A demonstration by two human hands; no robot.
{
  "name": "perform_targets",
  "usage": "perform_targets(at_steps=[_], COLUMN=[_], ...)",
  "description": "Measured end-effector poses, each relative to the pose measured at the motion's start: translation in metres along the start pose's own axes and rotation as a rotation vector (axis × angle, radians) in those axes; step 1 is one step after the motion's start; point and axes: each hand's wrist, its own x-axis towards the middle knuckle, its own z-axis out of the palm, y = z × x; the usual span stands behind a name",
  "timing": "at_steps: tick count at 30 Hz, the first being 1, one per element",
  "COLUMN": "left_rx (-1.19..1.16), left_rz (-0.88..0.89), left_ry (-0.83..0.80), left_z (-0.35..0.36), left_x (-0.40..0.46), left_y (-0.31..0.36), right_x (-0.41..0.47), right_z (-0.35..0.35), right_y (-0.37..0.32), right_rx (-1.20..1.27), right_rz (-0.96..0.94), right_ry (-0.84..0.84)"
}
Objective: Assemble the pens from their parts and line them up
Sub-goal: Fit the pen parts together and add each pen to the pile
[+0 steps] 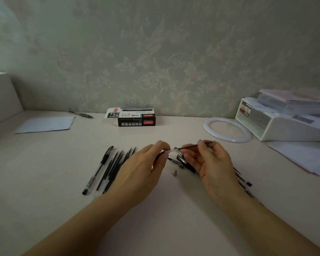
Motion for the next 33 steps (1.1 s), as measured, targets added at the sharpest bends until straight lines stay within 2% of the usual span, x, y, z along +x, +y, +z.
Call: perform_targets(at_steps=[14, 25, 33], left_rx=[-0.057, 0.022, 0.008], left_rz=[-0.023, -0.025, 0.02], left_ry=[0.015, -0.044, -0.049], left_z=[-0.003, -0.005, -0.002], left_x=[-0.001, -0.001, -0.002], left_y=[0.001, 0.002, 0.001], right_x=[0.004, 0.001, -0.002], right_z=[-0.005, -0.007, -0.005], right_y=[-0.001, -0.009, -0.008], right_rx=[0.062, -0.13, -0.219], right_rz=[0.007, -0.153, -0.196], right_ry=[0.029, -0.05, -0.087])
